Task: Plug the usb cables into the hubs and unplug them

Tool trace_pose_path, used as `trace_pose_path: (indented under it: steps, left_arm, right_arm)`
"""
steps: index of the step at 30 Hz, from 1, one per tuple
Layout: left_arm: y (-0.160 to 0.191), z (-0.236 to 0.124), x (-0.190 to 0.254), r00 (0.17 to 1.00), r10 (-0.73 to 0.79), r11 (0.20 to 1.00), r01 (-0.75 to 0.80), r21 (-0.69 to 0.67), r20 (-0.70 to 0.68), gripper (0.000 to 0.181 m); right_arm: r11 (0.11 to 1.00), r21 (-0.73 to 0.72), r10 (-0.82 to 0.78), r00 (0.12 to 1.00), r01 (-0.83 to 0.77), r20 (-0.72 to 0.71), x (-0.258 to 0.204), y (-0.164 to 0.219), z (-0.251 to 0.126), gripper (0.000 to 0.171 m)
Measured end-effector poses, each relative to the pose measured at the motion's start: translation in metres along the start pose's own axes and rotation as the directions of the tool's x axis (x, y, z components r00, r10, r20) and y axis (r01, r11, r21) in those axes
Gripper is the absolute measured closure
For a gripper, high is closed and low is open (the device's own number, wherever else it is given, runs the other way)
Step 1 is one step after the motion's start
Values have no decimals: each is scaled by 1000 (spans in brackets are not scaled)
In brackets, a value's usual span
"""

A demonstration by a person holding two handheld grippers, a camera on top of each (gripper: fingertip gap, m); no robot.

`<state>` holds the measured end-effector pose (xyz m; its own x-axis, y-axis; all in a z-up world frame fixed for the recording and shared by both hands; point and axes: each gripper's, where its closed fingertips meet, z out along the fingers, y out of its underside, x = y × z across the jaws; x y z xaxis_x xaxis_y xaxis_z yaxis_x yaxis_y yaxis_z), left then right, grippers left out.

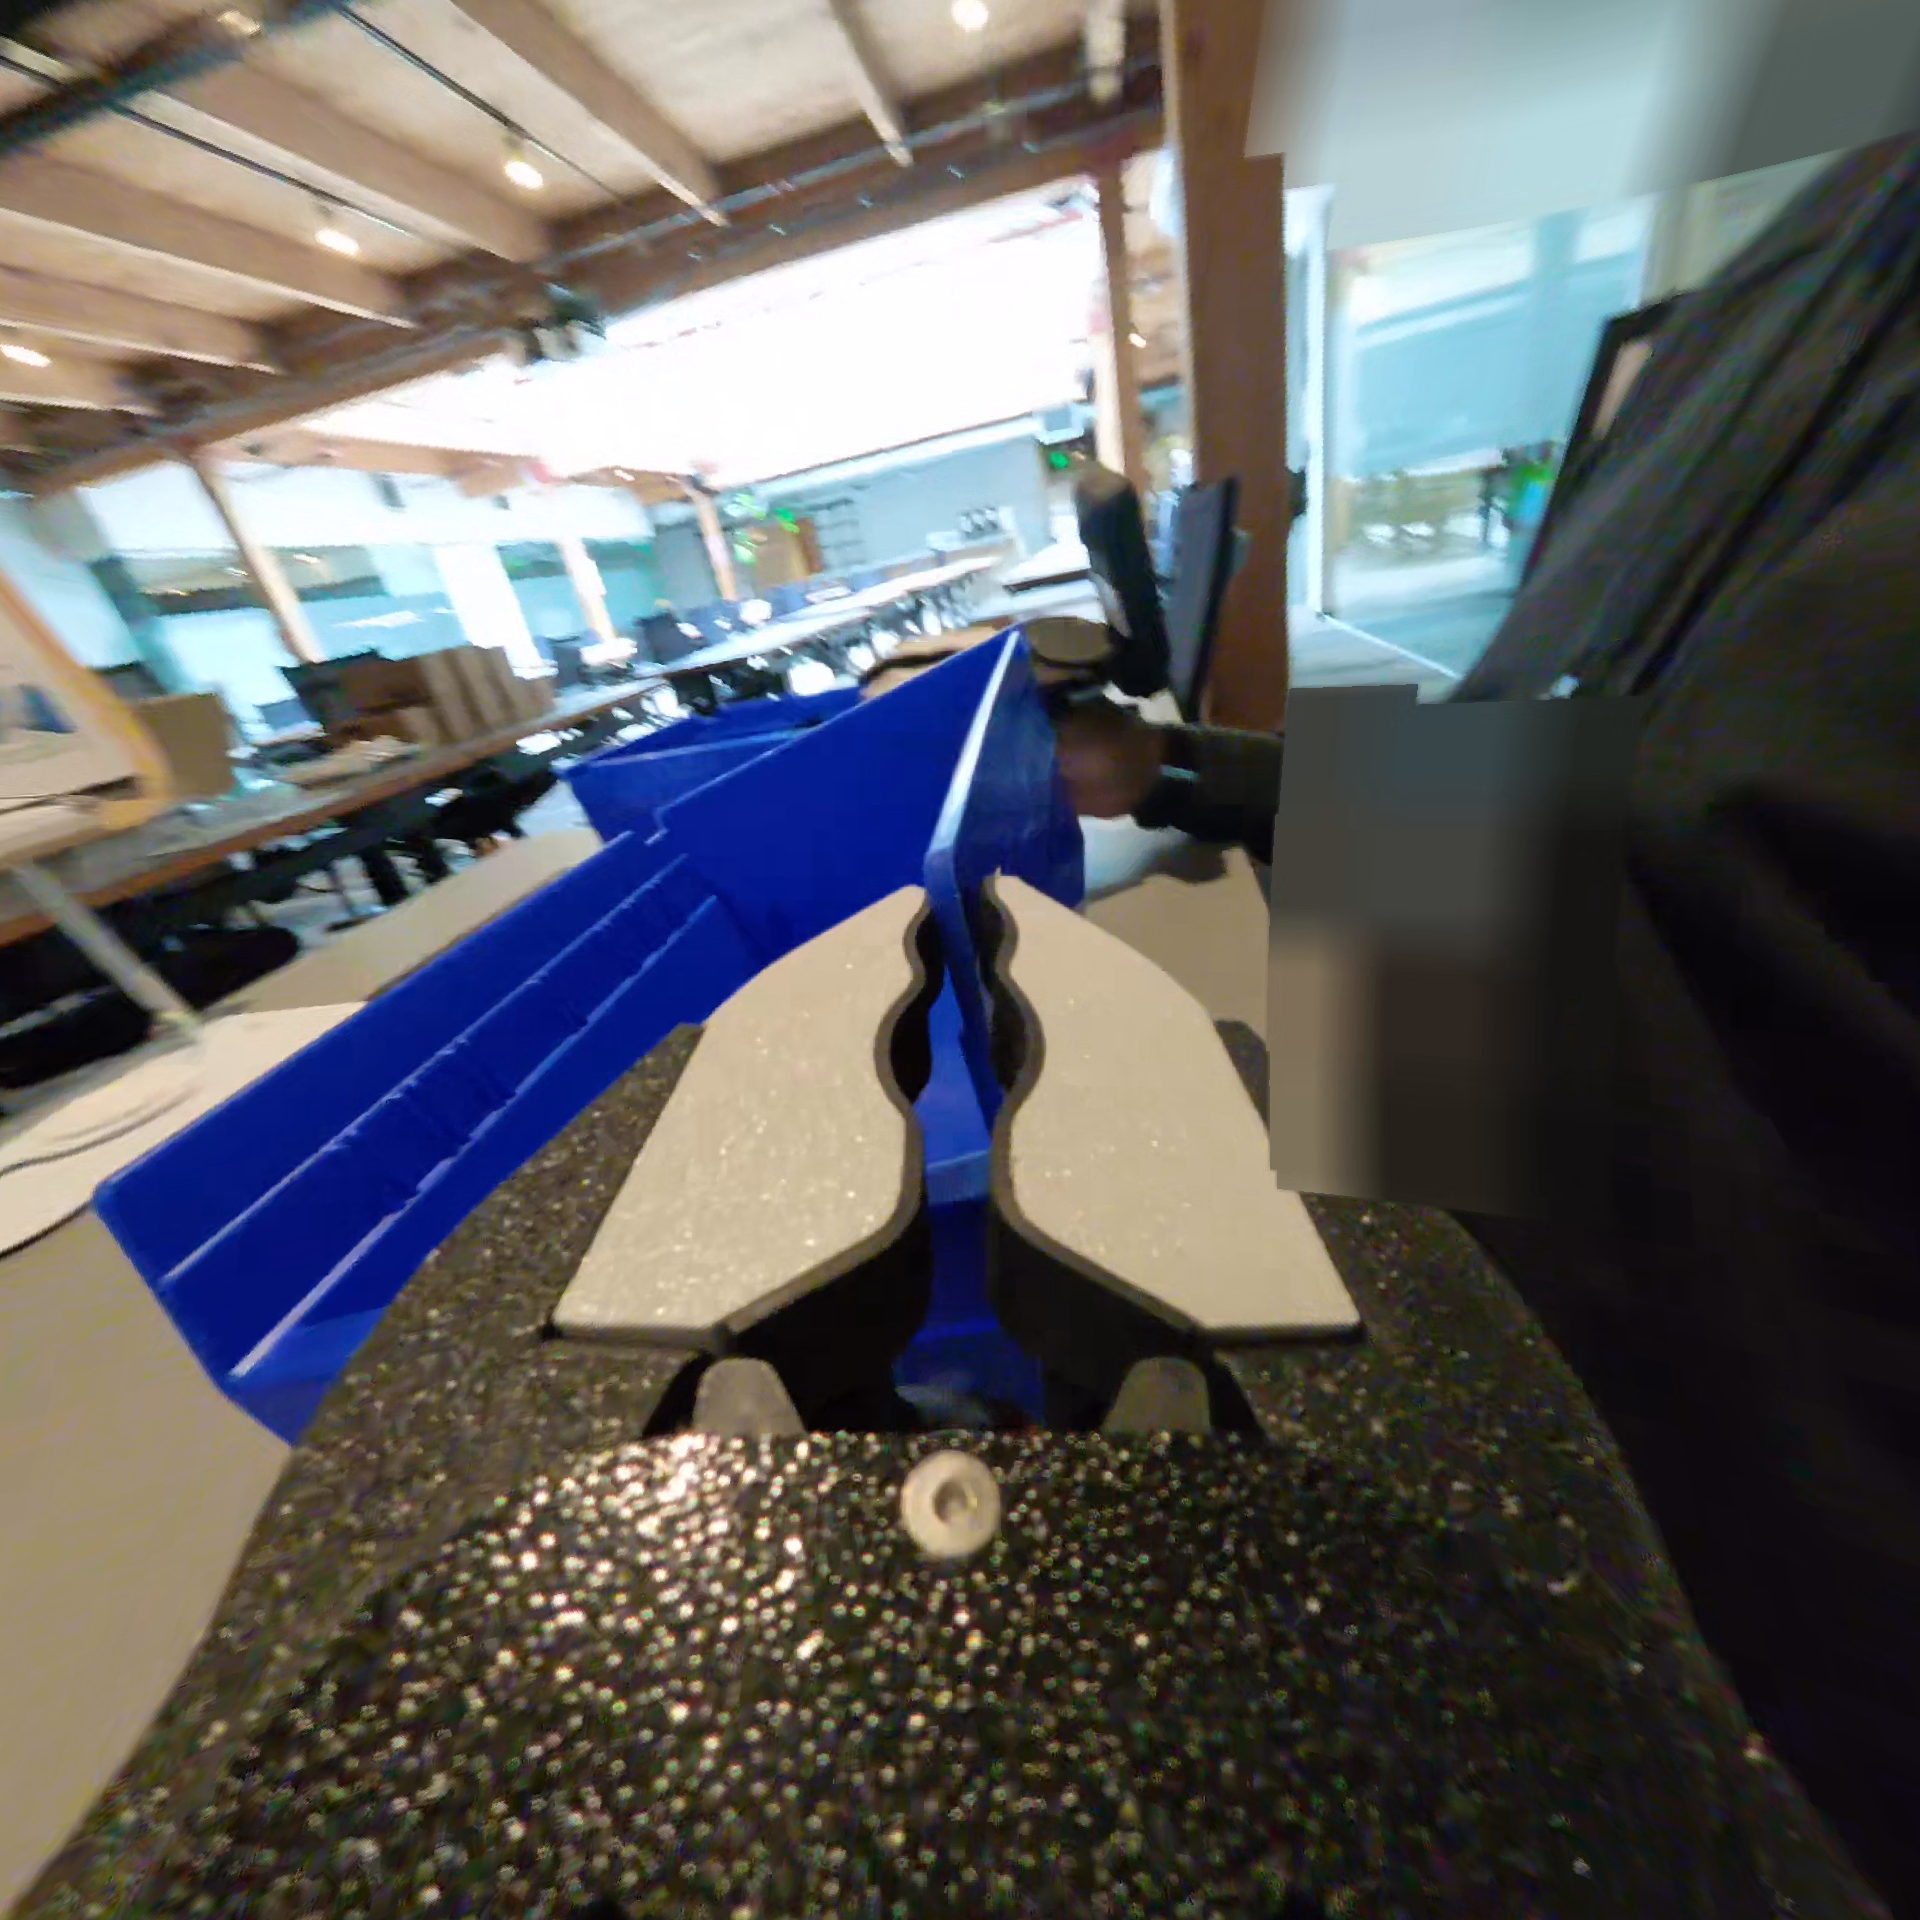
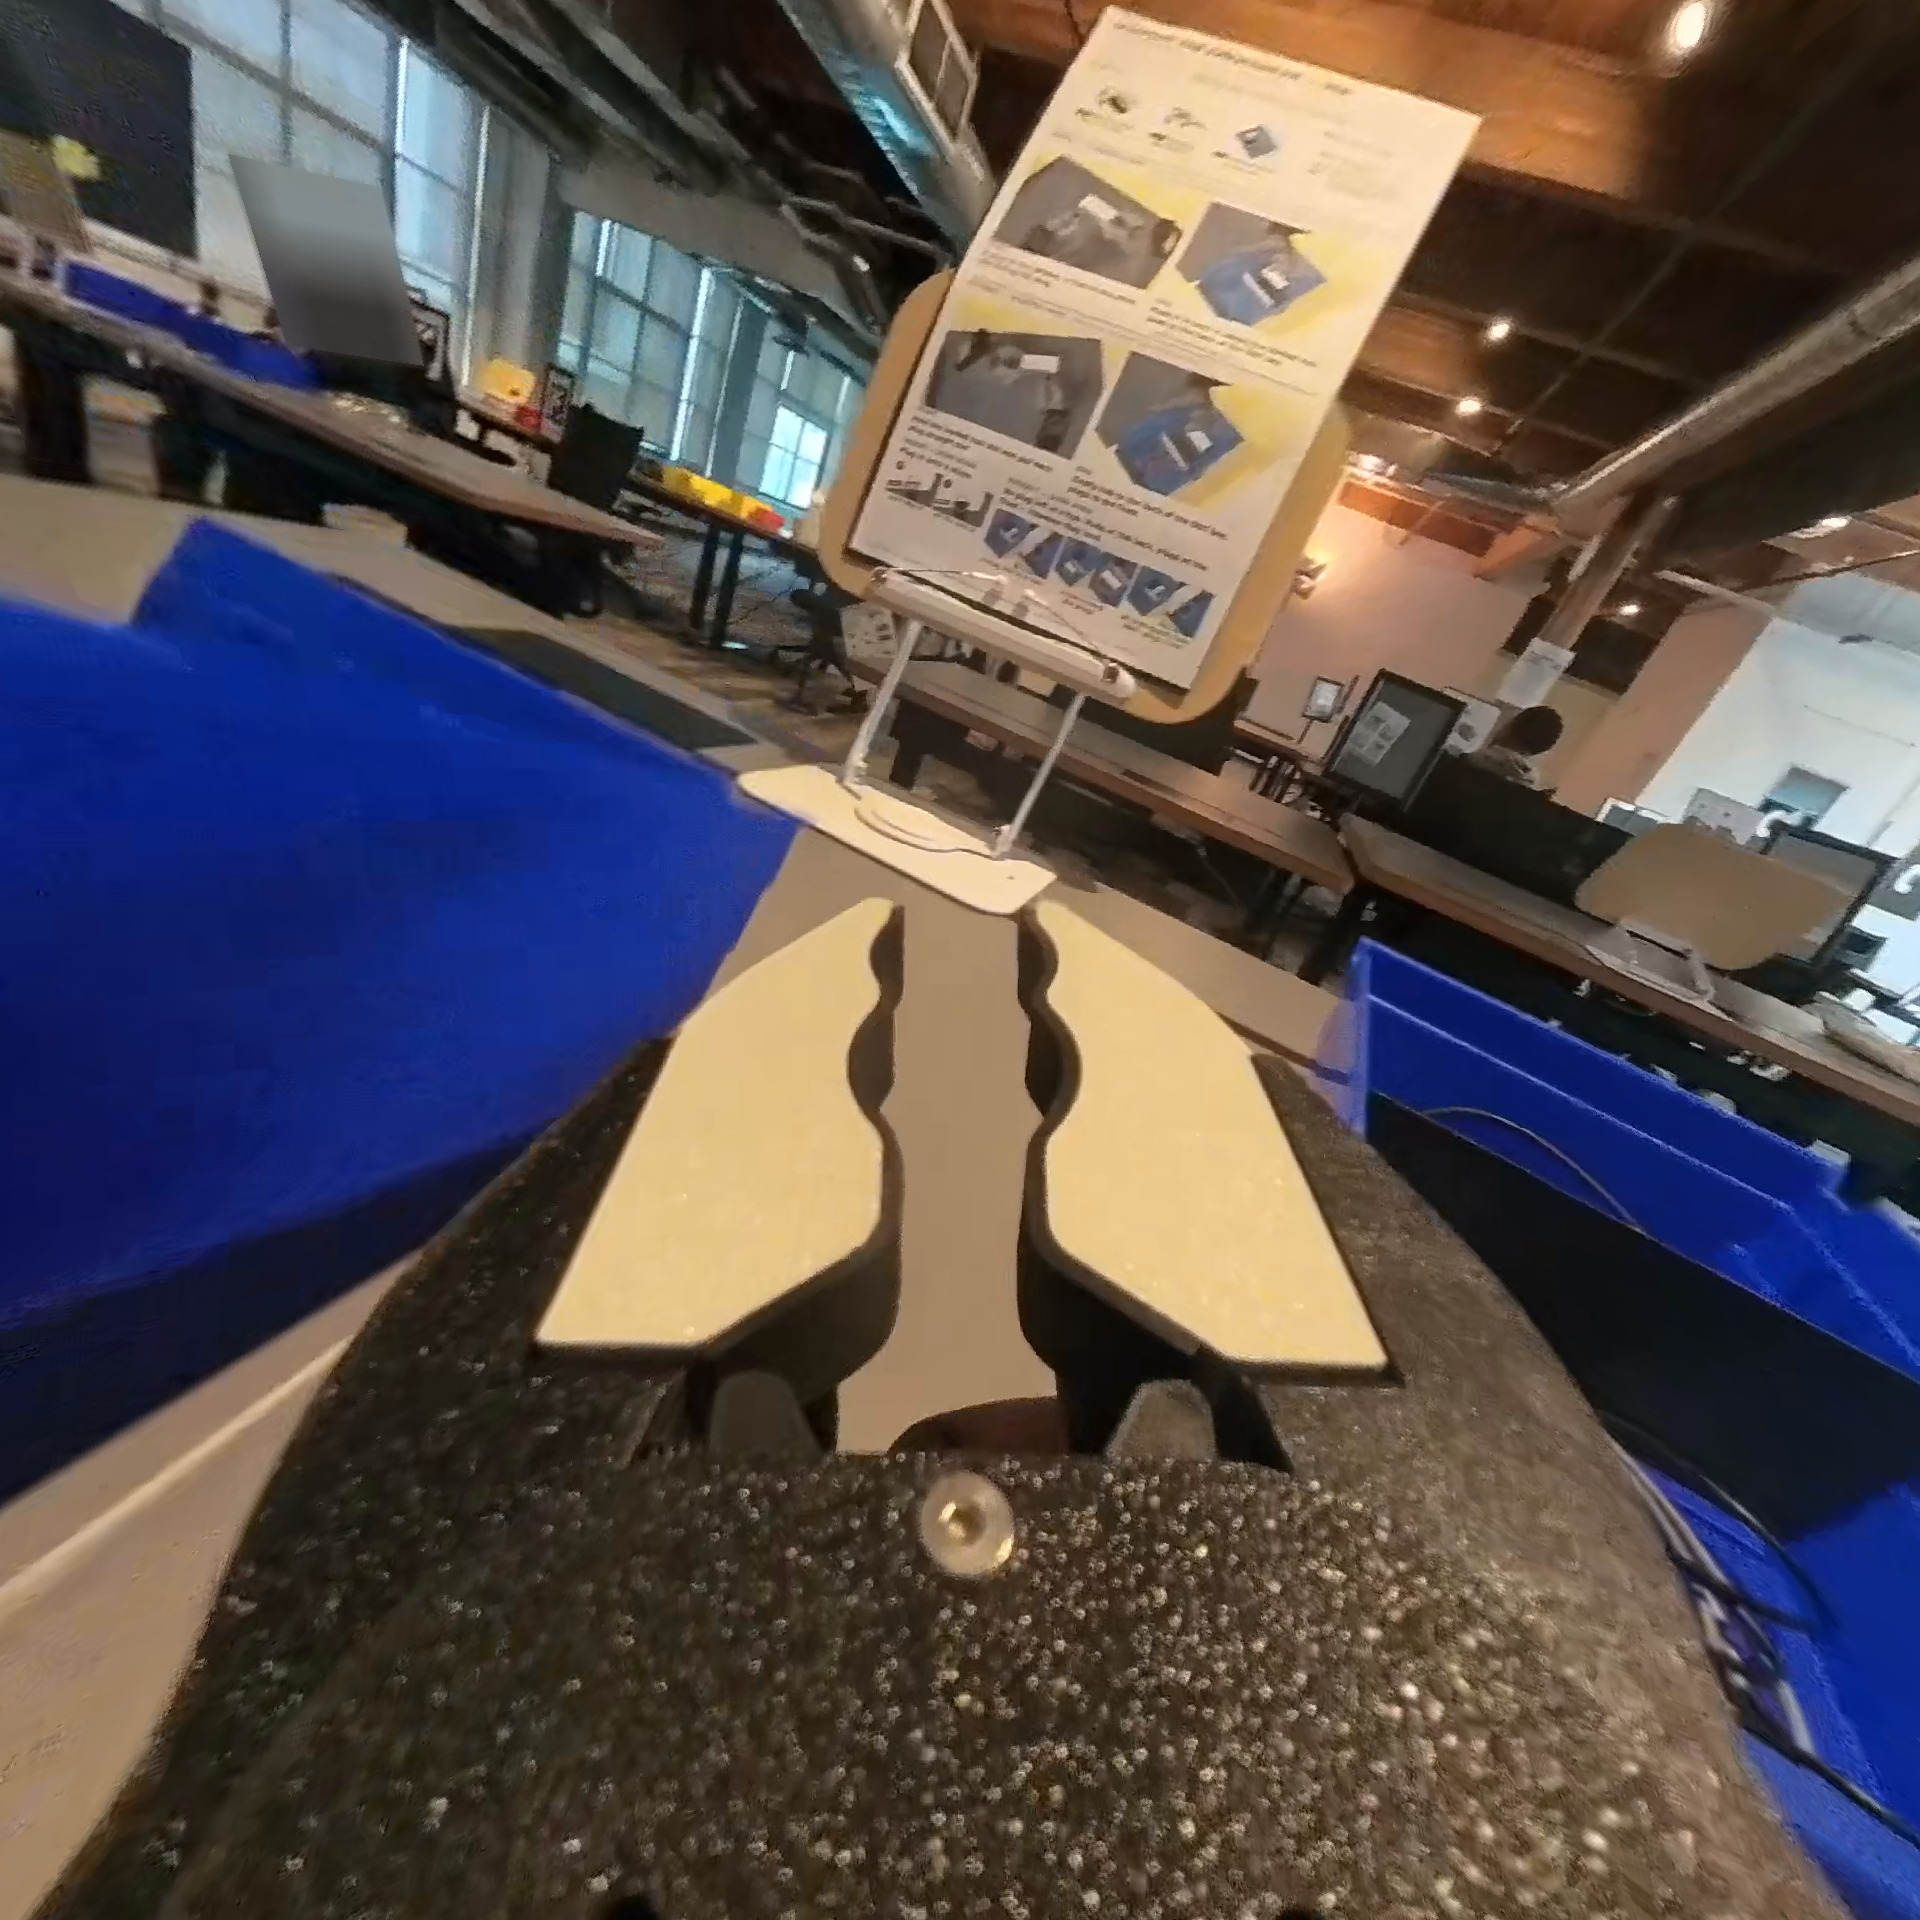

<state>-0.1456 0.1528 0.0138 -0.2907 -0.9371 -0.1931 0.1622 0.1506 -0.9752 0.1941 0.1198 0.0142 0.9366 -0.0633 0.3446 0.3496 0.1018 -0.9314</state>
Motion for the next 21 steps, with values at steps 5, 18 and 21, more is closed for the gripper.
trace_pose_path:
  steps: [5, 18, 21]
  left_arm:
    - [7, 31, 27, 991, -14, 1000, 11, -21, -134, 174]
    - [37, 53, 51, 978, 36, 984, -71, -165, -206, 179]
    - [42, 53, 56, 975, 34, 980, -75, -183, -222, 179]
  right_arm:
    - [999, 21, 31, 996, -30, -79, 29, 1, -11, 153]
    - [974, -213, 9, 952, -77, -307, 84, 51, -25, 147]
    - [950, -280, 49, 954, -136, -297, 83, 67, -22, 139]
